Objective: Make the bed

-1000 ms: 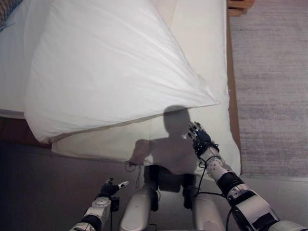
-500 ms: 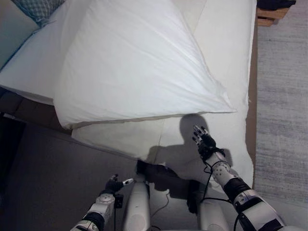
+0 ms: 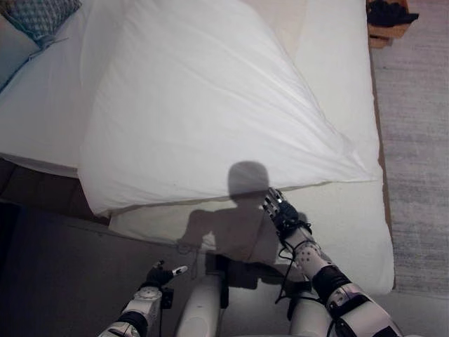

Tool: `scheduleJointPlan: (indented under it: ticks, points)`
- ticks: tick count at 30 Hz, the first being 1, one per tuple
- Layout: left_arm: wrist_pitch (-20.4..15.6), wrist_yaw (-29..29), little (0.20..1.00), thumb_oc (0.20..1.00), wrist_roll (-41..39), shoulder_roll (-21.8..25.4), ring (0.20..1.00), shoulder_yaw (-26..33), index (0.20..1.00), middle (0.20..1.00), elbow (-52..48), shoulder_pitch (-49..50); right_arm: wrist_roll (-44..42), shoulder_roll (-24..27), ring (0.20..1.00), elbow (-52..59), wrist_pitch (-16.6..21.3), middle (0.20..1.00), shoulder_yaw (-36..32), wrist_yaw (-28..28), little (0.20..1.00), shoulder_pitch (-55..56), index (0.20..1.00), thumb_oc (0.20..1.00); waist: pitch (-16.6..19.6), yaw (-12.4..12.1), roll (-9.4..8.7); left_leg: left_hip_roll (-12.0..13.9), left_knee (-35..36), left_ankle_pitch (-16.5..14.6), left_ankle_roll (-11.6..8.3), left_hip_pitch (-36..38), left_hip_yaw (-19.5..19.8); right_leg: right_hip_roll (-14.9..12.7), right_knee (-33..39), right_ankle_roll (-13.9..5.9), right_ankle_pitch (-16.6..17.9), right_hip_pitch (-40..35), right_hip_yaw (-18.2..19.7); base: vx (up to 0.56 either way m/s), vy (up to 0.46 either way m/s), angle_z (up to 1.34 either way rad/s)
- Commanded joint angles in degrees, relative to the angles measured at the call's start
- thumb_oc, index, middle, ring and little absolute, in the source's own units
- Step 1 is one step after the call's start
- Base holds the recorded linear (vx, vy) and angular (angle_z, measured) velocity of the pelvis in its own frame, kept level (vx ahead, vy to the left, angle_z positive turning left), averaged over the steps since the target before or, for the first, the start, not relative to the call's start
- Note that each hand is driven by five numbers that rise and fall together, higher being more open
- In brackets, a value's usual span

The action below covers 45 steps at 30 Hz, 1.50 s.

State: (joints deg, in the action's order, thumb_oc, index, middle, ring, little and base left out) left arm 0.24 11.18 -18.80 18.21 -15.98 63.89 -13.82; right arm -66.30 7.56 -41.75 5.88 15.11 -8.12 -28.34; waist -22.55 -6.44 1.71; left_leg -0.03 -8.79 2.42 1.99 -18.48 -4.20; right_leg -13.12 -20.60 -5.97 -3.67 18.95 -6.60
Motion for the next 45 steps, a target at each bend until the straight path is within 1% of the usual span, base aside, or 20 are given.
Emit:
scheduleJointPlan:
  ticks: [1,2,3,4,5,8,9,12,13,14,15,16,17,19,24,25,29,36,41,45]
  points:
    - [-0.78,1.33,1.0,1.0,-1.47,-0.54,1.0,1.22,1.0,1.0,-0.17,-0.27,-5.11,3.16,1.0,-1.25,4.92,1.0,-4.75,-1.79,1.0,-6.76,1.0,1.0,-2.4,-0.96,1.27,-2.91,4.26,-0.96,-2.28,1.58,0.49,4.9,13.9,-1.62,7.54,0.93,-3.71,0.17,0.02,-0.32]
    - [-0.8,1.29,1.0,1.0,-1.83,-0.77,1.0,1.1,1.0,1.0,-0.2,-0.39,-5.68,3.53,1.0,-2.21,5.61,1.0,-5.41,-2.39,1.0,-8.45,1.0,1.0,-2.76,-0.75,1.38,-3.4,4.64,-1.01,-2.26,1.9,0.79,6.31,15.66,-1.91,8.71,2.84,-2.92,0.15,-0.013,-0.5]
    - [-0.8,1.29,1.0,1.0,-1.84,-0.78,1.0,1.1,1.0,1.0,-0.19,-0.43,-5.7,3.55,1.0,-2.27,5.61,1.0,-5.43,-2.36,1.0,-8.53,1.0,1.0,-2.78,-0.79,1.41,-3.36,4.63,-1.05,-2.27,1.9,0.78,6.36,15.71,-1.9,8.74,2.83,-2.91,0.14,-0.04,-0.82]
    - [-0.97,1.14,1.0,1.0,-2.46,-1.05,1.0,0.48,1.0,1.0,-0.66,-0.86,-6.89,5.11,1.0,-1.8,7.03,1.0,-6.79,-3.52,1.0,-10.68,1.0,1.0,-3.59,0.31,2.35,-4.09,4.97,-0.82,-2.24,2.09,2.16,7.64,14.91,-2.15,9.21,6.02,0.65,0.13,-0.054,-0.79]
    - [-1.18,1.01,1.0,1.0,-2.47,-1.64,1.0,-0.15,1.0,1.0,-1.25,-0.6,-7.24,5.8,1.0,-0.8,7.58,1.0,-7.78,-3.87,1.0,-10.8,1.0,1.0,-3.51,0.08,2.65,-4.57,5.09,-0.31,-2.42,1.83,3.06,6.93,14.99,-2.05,8.36,4.22,0.67,0.12,-0.067,-0.57]
    - [-1.53,0.97,1.0,1.0,-3.18,-2.71,1.0,-0.97,1.0,1.0,-2.07,-0.13,-7.39,7.97,1.0,-1.26,8.59,1.0,-9.45,-4.49,1.0,-13.8,1.0,1.0,-3.92,-0.27,3.85,-4.81,7.35,1.36,-3.01,0.38,3.78,7.12,15.2,-1.14,9.05,4.23,-0.67,0.04,-0.076,0.52]
    - [-1.53,0.97,1.0,1.0,-3.19,-2.71,1.0,-0.99,1.0,1.0,-2.07,-0.15,-7.39,7.99,1.0,-1.26,8.58,1.0,-9.47,-4.5,1.0,-13.81,1.0,1.0,-3.92,-0.25,3.88,-4.81,7.42,1.41,-3.02,0.41,3.84,7.12,15.21,-1.14,9.05,4.22,-0.72,0.05,-0.09,0.66]
    - [-1.32,0.99,1.0,1.0,-4.05,-3.4,1.0,-1.84,1.0,1.0,-2.7,0.53,-7.73,9.66,1.0,-3.0,10.25,1.0,-11.64,-6.28,1.0,-16.41,1.0,1.0,-4.3,-0.65,4.6,-4.12,8.5,2.28,-3.87,-0.45,4.73,7.43,14.27,-0.51,7.76,4.82,-2.54,0.07,-0.16,0.37]
    - [-1.45,1.23,1.0,1.0,-4.56,-3.62,1.0,-2.13,1.0,1.0,-3.18,0.74,-7.75,10.05,1.0,-3.9,11.46,1.0,-12.71,-7.48,1.0,-17.26,1.0,1.0,-4.56,-0.85,4.87,-3.9,8.62,2.46,-4.2,-0.79,5.02,7.54,13.98,-0.33,7.28,5.15,-3.07,0.08,-0.19,0.47]
    - [-1.25,1.7,1.0,1.0,-5.2,-4.12,1.0,-2.97,1.0,1.0,-3.72,0.55,-7.75,10.71,1.0,-6.15,13.26,1.0,-14.9,-10.45,1.0,-19.42,1.0,1.0,-5.03,-0.69,5.16,-3.76,8.61,2.59,-4.61,-1.63,5.56,7.66,13.39,0.06,6.51,5.69,-3.82,0.06,-0.141,0.34]
    - [-1.23,1.71,1.0,1.0,-5.21,-4.11,1.0,-2.99,1.0,1.0,-3.73,0.48,-7.73,10.74,1.0,-6.2,13.25,1.0,-14.94,-10.48,1.0,-19.52,1.0,1.0,-5.05,-0.68,5.17,-3.77,8.58,2.59,-4.62,-1.69,5.61,7.65,13.34,0.06,6.47,5.74,-3.87,0.08,-0.146,0.42]
    - [-1.19,2.66,1.0,1.0,-5.54,-4.65,1.0,-3.83,1.0,1.0,-4.26,0.33,-5.85,11.36,1.0,-8.59,15.82,1.0,-16.97,-15.33,1.0,-21.7,1.0,1.0,-5.45,-0.59,5.4,-3.43,8.76,2.65,-4.87,-2.11,6.09,7.83,12.74,0.27,5.85,6.26,-4.63,0.05,-0.064,0.3]
    - [-1.18,2.7,1.0,1.0,-5.55,-4.65,1.0,-3.85,1.0,1.0,-4.27,0.27,-5.76,11.37,1.0,-8.58,15.82,1.0,-17.0,-15.45,1.0,-21.79,1.0,1.0,-5.47,-0.59,5.41,-3.43,8.77,2.66,-4.88,-2.14,6.12,7.83,12.67,0.28,5.81,6.32,-4.65,0.07,-0.077,0.49]
    - [-0.95,3.86,1.0,1.0,-6.25,-5.53,1.0,-5.02,1.0,1.0,-4.69,-0.39,-7.07,10.73,1.0,-10.97,17.13,1.0,-18.38,-18.71,1.0,-23.88,1.0,1.0,-5.85,-0.19,5.09,-3.06,9.25,2.61,-4.84,-2.15,6.56,8.18,12.25,0.44,5.44,6.8,-4.52,0.07,-0.047,0.56]
    - [-1.01,4.64,1.0,1.0,-6.91,-5.85,1.0,-5.52,1.0,1.0,-5.94,-0.54,-6.2,11.25,1.0,-12.08,16.05,1.0,-17.95,-19.52,1.0,-23.01,1.0,1.0,-6.31,0.61,4.31,-2.78,9.67,2.18,-4.69,-1.51,6.06,8.56,12.23,0.44,5.38,6.88,-4.2,0.06,-0.012,0.18]
    - [-1.07,4.92,1.0,1.0,-7.21,-5.93,1.0,-5.48,1.0,1.0,-6.16,-0.56,-5.74,11.22,1.0,-11.44,15.84,1.0,-17.33,-19.21,1.0,-22.11,1.0,1.0,-6.43,1.06,3.73,-2.74,9.78,1.9,-4.54,-1.25,5.79,8.77,12.5,0.37,5.6,6.83,-3.91,0.04,0.015,-0.1]
    - [-1.4,5.33,1.0,1.0,-7.68,-6.03,1.0,-5.13,1.0,1.0,-6.6,-0.61,-5.12,11.06,1.0,-9.37,15.42,1.0,-15.92,-17.9,1.0,-20.09,1.0,1.0,-6.97,1.9,3.04,-2.75,9.92,1.62,-4.33,-0.98,4.65,8.96,12.57,0.2,5.94,7.11,-2.81,0.02,0.027,-0.15]
    - [-1.92,4.62,1.0,1.0,-8.72,-5.7,1.0,-4.98,1.0,1.0,-9.21,0.03,-4.25,13.37,1.0,-6.98,13.82,1.0,-13.69,-14.66,1.0,-20.63,1.0,1.0,-7.24,2.31,3.62,-3.08,10.48,1.85,-4.11,-1.67,3.89,8.76,12.45,0.08,5.95,8.26,-1.85,0.01,0.032,-0.17]
    - [-2.37,3.52,1.0,1.0,-9.31,-4.45,1.0,-5.45,1.0,1.0,-10.93,1.0,-1.78,18.46,1.0,-7.58,12.12,1.0,-10.67,-12.96,1.0,-26.73,1.0,1.0,-7.25,1.49,4.37,-3.19,10.7,2.6,-4.17,-4.21,3.84,8.54,12.09,0.11,5.97,10.8,-1.69,0.01,0.003,-0.04]
    - [-2.42,3.06,1.0,1.0,-9.32,-3.96,1.0,-5.69,1.0,1.0,-11.6,1.11,-0.85,20.44,1.0,-6.7,12.16,1.0,-9.36,-12.39,1.0,-29.97,1.0,1.0,-7.25,1.12,4.8,-3.15,11.24,3.23,-4.45,-5.15,4.24,8.43,11.61,0.12,5.65,11.96,-2.19,0.0,0.0,0.0]
